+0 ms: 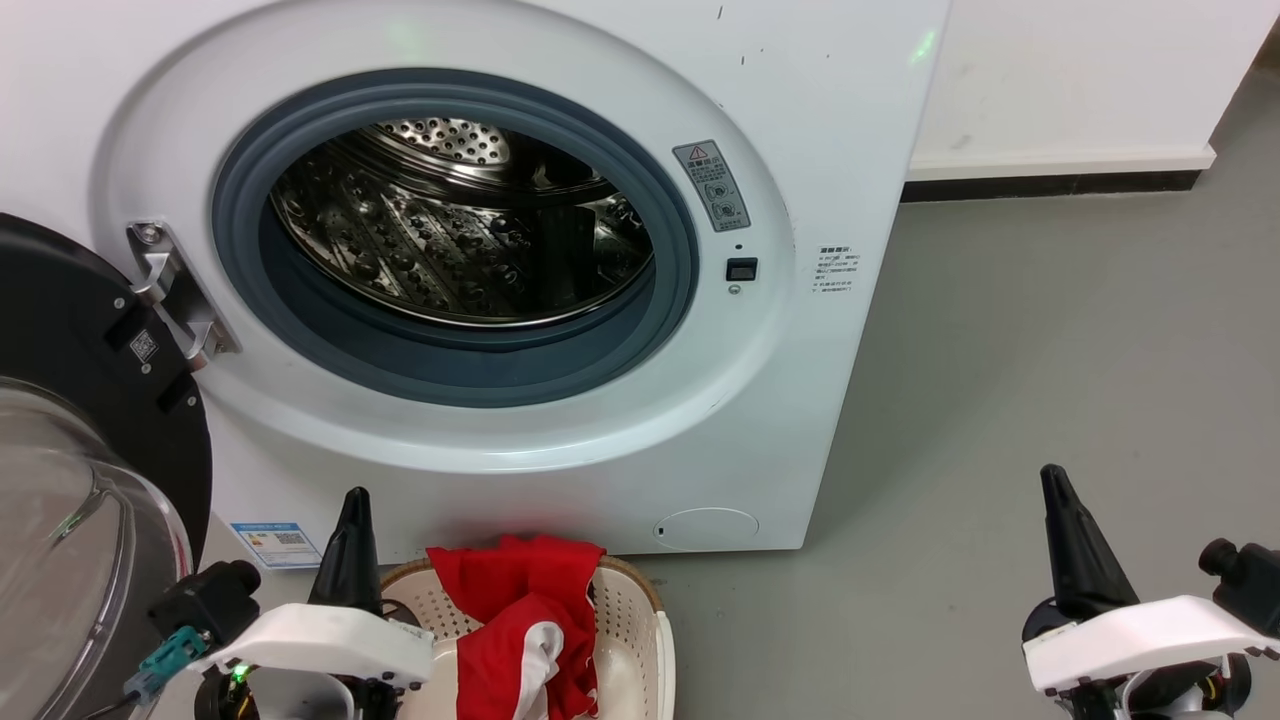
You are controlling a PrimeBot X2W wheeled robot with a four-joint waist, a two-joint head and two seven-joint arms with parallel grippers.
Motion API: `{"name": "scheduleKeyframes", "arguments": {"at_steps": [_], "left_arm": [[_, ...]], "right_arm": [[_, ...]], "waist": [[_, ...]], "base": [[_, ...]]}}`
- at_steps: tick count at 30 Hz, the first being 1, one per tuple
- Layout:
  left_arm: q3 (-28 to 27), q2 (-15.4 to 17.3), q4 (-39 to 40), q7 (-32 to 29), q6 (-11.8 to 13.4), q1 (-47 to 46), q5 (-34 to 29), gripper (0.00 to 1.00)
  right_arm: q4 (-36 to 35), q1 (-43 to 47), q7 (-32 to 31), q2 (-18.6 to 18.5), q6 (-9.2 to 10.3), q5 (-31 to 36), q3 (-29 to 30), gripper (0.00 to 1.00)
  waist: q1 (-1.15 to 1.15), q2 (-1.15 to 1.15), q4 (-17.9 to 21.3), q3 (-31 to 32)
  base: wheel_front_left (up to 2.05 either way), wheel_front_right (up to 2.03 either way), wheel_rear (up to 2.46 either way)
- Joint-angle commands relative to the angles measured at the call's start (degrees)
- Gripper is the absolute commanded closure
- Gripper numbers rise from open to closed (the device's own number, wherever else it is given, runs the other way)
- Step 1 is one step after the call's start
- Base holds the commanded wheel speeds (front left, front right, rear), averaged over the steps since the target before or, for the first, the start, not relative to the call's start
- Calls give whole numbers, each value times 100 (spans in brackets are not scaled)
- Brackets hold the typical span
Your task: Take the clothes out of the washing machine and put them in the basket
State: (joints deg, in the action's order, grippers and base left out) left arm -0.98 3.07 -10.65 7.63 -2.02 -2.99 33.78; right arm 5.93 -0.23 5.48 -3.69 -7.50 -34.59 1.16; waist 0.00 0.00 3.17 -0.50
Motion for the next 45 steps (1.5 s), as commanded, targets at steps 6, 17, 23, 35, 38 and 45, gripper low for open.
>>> {"name": "scheduleKeyframes", "arguments": {"at_steps": [6,17,23,35,38,45], "left_arm": [[-78,11,31,-140,-66,-187,623,100],[-162,7,-30,-356,-153,-219,1514,100],[-206,4,-63,-466,-196,-238,1959,100],[-280,-1,-118,-670,-271,-272,2779,100],[-297,-2,-131,-716,-291,-276,2966,100],[-340,-5,-165,-822,-328,-282,3392,100]], "right_arm": [[23,-229,-95,-62,0,-664,24,100],[152,-298,-243,-79,0,-1582,60,100],[218,-330,-316,-84,0,-2035,81,100],[339,-390,-460,-89,0,-2861,126,100],[367,-407,-498,-90,0,-3055,139,100],[430,-441,-580,-89,0,-3481,166,100]], "waist": [[0,0,-20,2],[0,0,-55,6],[0,0,-75,8],[0,0,-114,12],[0,0,-124,13],[0,0,-147,15]], "base": [[0,0,0],[0,0,0],[0,0,0],[0,0,0],[0,0,0],[0,0,0]]}}
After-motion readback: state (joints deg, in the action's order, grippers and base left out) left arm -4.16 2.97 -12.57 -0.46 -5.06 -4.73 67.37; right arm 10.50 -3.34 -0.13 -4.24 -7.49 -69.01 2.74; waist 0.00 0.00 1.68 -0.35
